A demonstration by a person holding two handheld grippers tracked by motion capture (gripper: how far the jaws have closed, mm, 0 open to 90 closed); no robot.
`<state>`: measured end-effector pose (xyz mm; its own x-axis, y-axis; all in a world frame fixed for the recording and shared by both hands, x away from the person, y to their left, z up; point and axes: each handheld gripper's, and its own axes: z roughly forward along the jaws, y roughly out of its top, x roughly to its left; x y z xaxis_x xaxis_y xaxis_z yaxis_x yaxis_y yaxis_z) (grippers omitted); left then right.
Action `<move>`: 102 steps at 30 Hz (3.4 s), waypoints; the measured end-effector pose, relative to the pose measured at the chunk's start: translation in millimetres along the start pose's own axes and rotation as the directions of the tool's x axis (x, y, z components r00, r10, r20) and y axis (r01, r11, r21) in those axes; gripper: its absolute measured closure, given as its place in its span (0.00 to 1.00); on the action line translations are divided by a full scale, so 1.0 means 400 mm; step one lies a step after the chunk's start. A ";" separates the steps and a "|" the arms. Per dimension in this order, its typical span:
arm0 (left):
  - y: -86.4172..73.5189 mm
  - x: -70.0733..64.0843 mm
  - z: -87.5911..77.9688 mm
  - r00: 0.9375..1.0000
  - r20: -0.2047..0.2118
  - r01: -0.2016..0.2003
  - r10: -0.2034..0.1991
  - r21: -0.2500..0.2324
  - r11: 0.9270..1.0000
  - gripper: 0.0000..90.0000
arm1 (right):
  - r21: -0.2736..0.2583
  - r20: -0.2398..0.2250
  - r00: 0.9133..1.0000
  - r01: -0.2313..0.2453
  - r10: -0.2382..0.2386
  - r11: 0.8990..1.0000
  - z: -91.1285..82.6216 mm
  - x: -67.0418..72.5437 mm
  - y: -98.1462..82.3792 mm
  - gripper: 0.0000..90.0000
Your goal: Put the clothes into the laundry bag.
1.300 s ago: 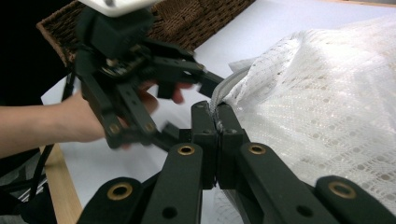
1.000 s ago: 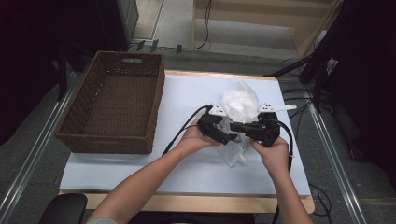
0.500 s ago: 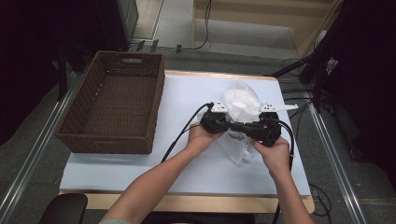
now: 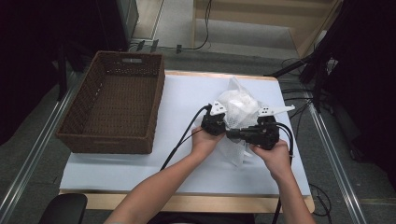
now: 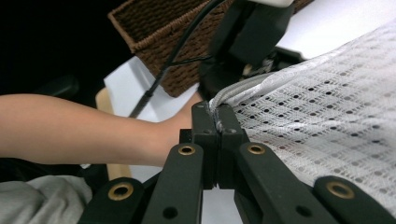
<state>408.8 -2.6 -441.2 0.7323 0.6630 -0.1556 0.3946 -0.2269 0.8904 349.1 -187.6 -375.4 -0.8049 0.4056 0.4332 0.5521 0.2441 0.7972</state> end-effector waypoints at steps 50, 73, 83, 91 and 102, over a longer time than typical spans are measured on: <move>-0.003 0.095 -0.130 0.980 0.200 -0.030 -0.001 0.147 0.989 0.71 | -0.004 0.151 0.986 -0.069 0.069 0.998 -0.009 -0.049 -0.028 1.00; 0.028 0.060 0.056 0.984 0.174 0.001 -0.034 0.187 0.982 0.98 | 0.007 0.152 0.983 -0.100 0.098 0.995 -0.016 -0.079 -0.046 1.00; 0.006 0.080 -0.069 0.980 0.199 -0.036 -0.010 0.226 0.973 0.86 | 0.042 0.192 0.977 -0.102 0.092 0.994 0.002 -0.088 -0.055 1.00; 0.014 0.141 -0.161 0.996 0.089 -0.020 0.003 0.193 0.981 0.72 | 0.102 0.248 0.962 -0.148 0.119 0.984 0.054 -0.114 -0.074 1.00; -0.005 0.220 -0.118 0.995 -0.098 0.025 -0.004 0.213 0.977 0.48 | 0.131 0.347 0.930 -0.177 0.122 0.975 0.091 -0.169 -0.111 1.00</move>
<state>446.3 90.0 -436.5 0.6728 0.7305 -0.1168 0.5219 -0.3567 0.7748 387.0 -193.8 -455.5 -0.6056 0.7126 0.3542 0.7094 0.2818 0.6460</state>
